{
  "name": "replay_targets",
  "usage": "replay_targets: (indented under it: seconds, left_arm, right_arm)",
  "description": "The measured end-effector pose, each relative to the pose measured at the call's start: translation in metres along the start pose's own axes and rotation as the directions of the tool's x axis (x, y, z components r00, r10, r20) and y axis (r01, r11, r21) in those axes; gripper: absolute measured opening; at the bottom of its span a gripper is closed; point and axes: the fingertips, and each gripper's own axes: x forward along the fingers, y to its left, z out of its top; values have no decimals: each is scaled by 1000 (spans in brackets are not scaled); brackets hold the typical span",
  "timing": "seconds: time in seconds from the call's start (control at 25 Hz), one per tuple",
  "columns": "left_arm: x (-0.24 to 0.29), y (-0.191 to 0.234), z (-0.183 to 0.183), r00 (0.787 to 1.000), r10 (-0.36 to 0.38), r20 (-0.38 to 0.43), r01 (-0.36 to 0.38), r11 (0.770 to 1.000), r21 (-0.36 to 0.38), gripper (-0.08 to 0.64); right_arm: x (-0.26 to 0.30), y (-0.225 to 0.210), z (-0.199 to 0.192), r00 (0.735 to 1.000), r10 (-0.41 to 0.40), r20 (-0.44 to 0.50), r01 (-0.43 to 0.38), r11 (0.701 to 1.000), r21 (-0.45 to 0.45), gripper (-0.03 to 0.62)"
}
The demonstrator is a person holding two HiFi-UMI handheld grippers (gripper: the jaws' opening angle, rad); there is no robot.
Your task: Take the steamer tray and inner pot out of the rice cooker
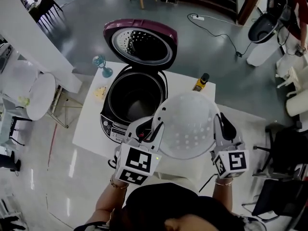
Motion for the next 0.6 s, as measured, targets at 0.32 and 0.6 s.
replay_targets:
  seconds: [0.32,0.6]
  left_arm:
    - [48,-73,-28,996,28,-90,-23,998,57,101]
    - [106,-91,-68,978,-5,-210,3,1000,-12,100]
  right_arm:
    - [-25,-60,-72,991,-25,-132,38,995,94,41]
    - [-10,-86,-144,968,24,-250,18,986,165,40]
